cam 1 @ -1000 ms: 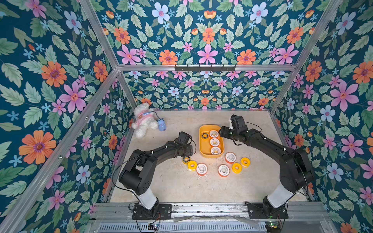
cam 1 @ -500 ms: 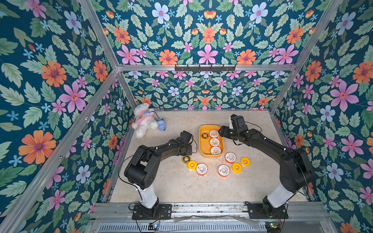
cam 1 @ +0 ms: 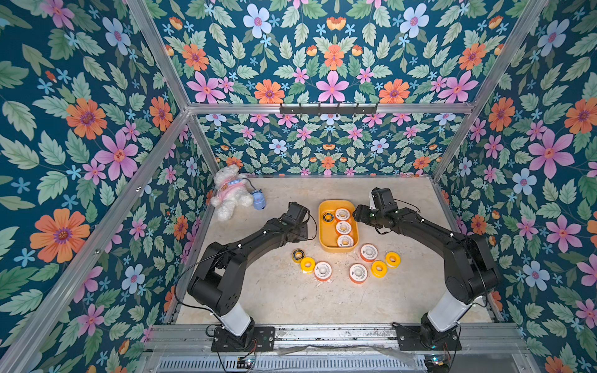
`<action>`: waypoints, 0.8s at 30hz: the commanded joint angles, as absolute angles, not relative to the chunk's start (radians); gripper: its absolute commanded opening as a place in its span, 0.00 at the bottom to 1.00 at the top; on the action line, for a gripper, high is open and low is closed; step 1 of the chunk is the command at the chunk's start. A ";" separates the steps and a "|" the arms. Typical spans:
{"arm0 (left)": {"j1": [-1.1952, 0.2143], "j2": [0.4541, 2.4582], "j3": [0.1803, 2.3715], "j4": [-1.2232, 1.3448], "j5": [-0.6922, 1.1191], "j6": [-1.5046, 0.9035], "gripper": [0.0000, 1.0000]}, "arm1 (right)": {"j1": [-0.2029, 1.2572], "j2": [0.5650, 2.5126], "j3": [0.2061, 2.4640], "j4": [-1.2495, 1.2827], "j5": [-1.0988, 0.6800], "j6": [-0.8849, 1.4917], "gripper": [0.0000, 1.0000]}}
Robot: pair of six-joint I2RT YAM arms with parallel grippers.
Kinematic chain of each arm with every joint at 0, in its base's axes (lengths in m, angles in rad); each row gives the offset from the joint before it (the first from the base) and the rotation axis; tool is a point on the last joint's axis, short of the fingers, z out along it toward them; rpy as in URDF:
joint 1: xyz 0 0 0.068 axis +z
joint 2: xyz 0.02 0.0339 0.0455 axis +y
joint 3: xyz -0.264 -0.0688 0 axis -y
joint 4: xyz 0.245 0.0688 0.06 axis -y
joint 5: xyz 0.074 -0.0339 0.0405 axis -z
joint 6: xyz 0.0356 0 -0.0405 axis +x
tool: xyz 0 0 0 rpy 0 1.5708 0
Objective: Put the sealing tape into the storage box
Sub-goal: Pick up the sealing tape at the center of the board, then place the sealing tape in the storage box.
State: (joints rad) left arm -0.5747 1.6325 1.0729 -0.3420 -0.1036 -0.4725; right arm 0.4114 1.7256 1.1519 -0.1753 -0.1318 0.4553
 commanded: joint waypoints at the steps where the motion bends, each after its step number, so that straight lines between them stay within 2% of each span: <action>1: -0.603 1.626 1.120 -0.376 -0.107 -0.464 0.58 | 0.410 1.743 1.151 -0.161 -0.170 0.456 0.70; 5: -0.655 1.649 1.202 -0.404 -0.122 -0.438 0.58 | 0.410 1.758 1.152 -0.158 -0.186 0.454 0.63; 10: -0.714 1.709 1.299 -0.425 -0.130 -0.400 0.58 | 0.410 1.770 1.150 -0.156 -0.194 0.455 0.47; 13: -0.737 1.752 1.348 -0.434 -0.123 -0.376 0.58 | 0.410 1.778 1.149 -0.152 -0.205 0.456 0.42; 24: -0.774 1.904 1.474 -0.475 -0.112 -0.303 0.58 | 0.410 1.791 1.141 -0.145 -0.219 0.460 0.36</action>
